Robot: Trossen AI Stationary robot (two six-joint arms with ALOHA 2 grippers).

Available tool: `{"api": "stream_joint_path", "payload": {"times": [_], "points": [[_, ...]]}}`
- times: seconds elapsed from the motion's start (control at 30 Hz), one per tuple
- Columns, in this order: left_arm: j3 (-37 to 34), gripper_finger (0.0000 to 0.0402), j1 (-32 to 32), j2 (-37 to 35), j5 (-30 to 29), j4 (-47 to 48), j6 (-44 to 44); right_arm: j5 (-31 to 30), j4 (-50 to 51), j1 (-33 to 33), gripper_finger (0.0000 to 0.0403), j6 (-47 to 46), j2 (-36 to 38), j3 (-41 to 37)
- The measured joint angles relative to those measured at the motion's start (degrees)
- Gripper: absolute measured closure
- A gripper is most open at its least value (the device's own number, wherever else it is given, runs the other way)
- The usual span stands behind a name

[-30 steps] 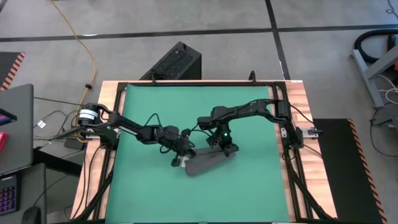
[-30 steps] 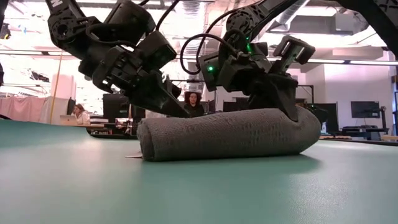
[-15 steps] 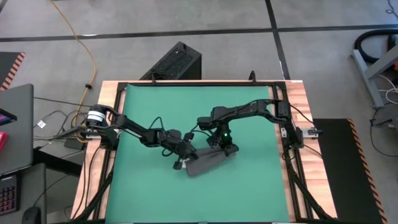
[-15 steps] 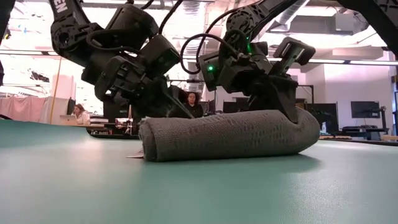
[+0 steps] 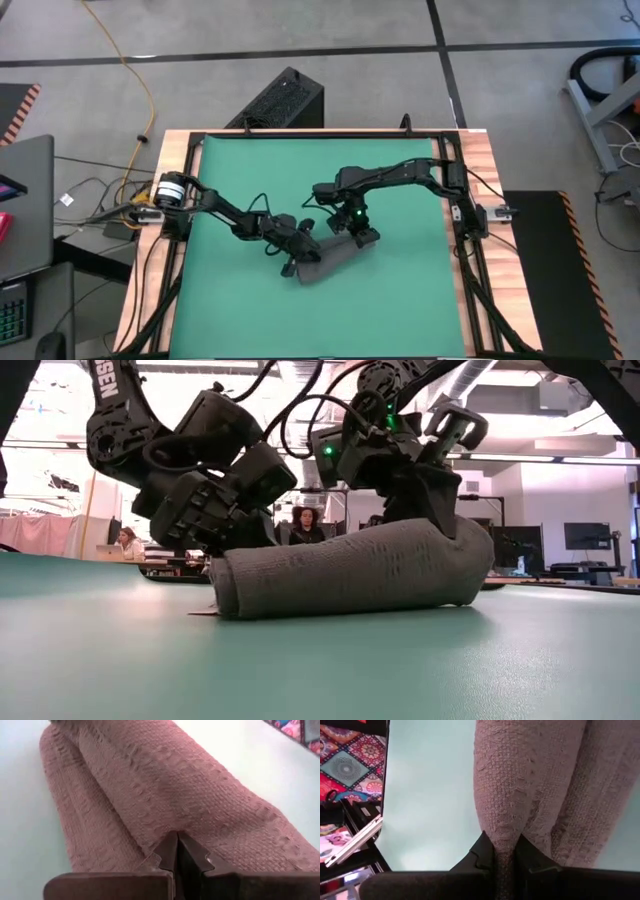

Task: Roll towel
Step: Roll the gray towel on the table

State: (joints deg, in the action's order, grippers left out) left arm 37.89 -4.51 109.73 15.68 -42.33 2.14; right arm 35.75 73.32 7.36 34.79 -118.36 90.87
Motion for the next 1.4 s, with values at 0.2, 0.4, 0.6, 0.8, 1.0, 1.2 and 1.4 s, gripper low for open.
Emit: {"api": "stream_joint_path", "payload": {"times": [0.2, 0.4, 0.6, 0.8, 1.0, 1.2, 1.4], "points": [[-0.02, 0.0401, -0.48, 0.07, 2.44, 1.90, -3.40, 1.92, -0.31, 1.60, 0.0360, -5.52, -0.01, 0.00], [-0.02, 0.0401, -2.44, 0.07, 2.43, 2.72, -4.61, 1.24, -1.80, 4.73, 0.0360, -9.82, -0.03, 0.00], [-0.02, 0.0401, -3.56, 0.07, 1.14, 3.06, -5.81, -0.76, -5.03, 6.05, 0.0360, -12.35, -0.05, 0.00], [-0.02, 0.0401, -3.80, 0.07, 3.58, 3.62, -7.83, 1.71, -4.23, 6.27, 0.0360, -13.97, -0.06, 0.00], [-0.09, 0.0401, -3.85, 0.09, 8.42, 4.17, -10.39, 2.56, -6.56, 6.24, 0.0360, -14.89, -4.03, 0.11], [-0.09, 0.0401, -3.89, 0.09, 9.42, 4.69, -11.86, 4.29, -5.90, 6.39, 0.0360, -16.08, -8.36, 1.41], [-0.07, 0.0401, -4.05, 0.04, 9.59, 5.54, -12.55, 4.22, -4.50, 6.75, 0.0360, -15.90, -8.15, 5.89]]}}
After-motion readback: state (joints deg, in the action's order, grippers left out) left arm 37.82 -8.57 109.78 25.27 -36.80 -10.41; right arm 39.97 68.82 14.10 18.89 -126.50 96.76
